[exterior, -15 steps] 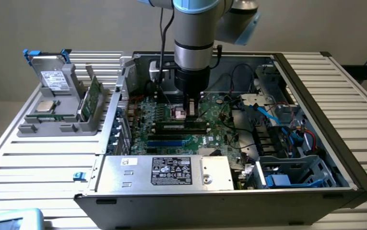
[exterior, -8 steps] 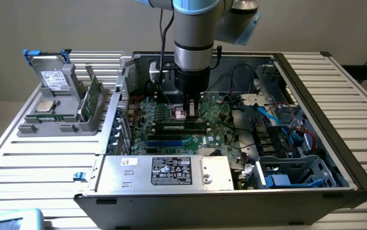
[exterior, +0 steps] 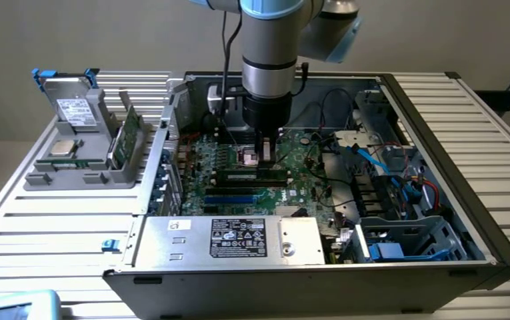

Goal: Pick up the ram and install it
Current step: 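Insert the ram into the slot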

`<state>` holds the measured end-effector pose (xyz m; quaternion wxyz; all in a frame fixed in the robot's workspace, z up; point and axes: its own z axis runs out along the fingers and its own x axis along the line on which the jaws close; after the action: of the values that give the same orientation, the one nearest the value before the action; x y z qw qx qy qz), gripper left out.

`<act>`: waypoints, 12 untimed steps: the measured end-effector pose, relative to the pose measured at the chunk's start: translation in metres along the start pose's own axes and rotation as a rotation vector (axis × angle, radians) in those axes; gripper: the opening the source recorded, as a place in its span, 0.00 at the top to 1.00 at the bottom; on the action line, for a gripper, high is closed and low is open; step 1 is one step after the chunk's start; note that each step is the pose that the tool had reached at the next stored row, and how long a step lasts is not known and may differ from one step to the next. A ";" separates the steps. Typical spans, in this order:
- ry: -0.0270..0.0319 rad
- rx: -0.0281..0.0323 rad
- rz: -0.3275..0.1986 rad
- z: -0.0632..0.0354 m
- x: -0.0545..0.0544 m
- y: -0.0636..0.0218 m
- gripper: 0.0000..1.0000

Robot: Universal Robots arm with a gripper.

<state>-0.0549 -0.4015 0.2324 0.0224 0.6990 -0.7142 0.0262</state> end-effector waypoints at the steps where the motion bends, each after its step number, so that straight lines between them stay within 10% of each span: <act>1: 0.0000 0.0002 0.001 0.0000 0.000 0.0000 0.87; 12: -0.0002 0.0067 0.009 0.0005 0.001 0.0008 0.87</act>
<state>-0.0557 -0.4023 0.2319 0.0199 0.6959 -0.7173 0.0286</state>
